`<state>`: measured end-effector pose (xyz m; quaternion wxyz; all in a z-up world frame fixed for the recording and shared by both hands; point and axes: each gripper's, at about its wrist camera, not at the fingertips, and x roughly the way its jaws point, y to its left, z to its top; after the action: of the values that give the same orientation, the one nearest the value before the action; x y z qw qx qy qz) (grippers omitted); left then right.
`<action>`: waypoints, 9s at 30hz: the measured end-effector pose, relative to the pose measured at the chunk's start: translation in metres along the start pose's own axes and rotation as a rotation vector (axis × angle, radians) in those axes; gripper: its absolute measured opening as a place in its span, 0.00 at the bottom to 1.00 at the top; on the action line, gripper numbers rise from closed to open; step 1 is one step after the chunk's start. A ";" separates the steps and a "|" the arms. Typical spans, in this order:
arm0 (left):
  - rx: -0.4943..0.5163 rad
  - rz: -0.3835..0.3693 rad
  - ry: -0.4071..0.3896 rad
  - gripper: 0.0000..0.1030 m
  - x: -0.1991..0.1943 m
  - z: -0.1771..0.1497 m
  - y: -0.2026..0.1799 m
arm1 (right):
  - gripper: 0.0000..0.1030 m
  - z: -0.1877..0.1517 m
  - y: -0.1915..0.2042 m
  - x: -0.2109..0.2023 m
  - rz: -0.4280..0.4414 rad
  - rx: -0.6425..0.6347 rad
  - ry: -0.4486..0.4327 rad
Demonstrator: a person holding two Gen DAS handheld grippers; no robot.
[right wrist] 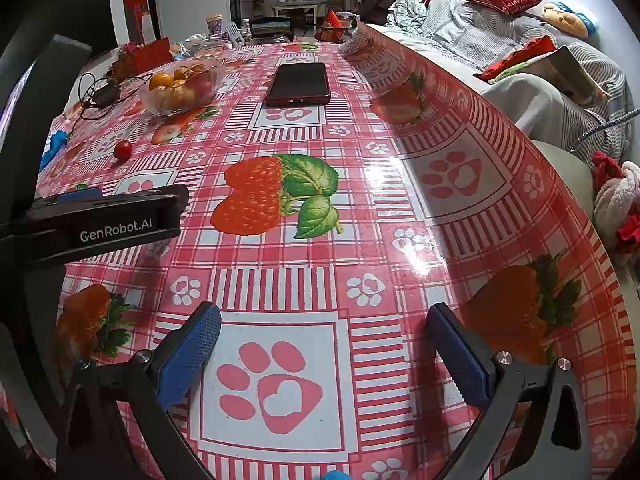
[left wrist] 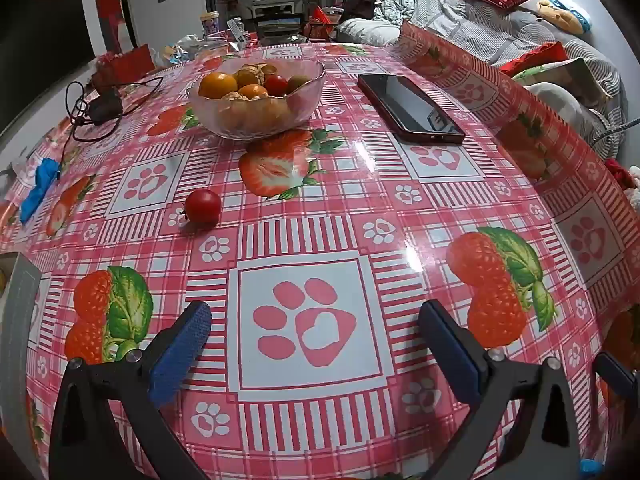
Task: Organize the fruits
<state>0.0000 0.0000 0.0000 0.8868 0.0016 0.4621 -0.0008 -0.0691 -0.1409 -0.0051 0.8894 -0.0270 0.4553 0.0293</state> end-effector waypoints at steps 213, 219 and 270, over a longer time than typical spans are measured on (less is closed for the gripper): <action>-0.129 -0.070 0.076 0.34 -0.090 -0.076 0.175 | 0.28 0.010 0.150 -0.027 0.364 -0.183 0.067; -0.129 -0.078 0.037 0.35 -0.122 -0.085 0.184 | 0.28 0.005 0.147 -0.045 0.364 -0.181 0.060; -0.337 0.252 0.021 0.75 -0.148 -0.149 0.362 | 0.74 0.033 0.418 -0.045 0.564 -0.504 0.237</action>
<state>-0.2060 0.3624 0.0368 0.8628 -0.0886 0.4611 0.1875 -0.1005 0.2771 0.0422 0.7532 -0.1215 0.5231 0.3798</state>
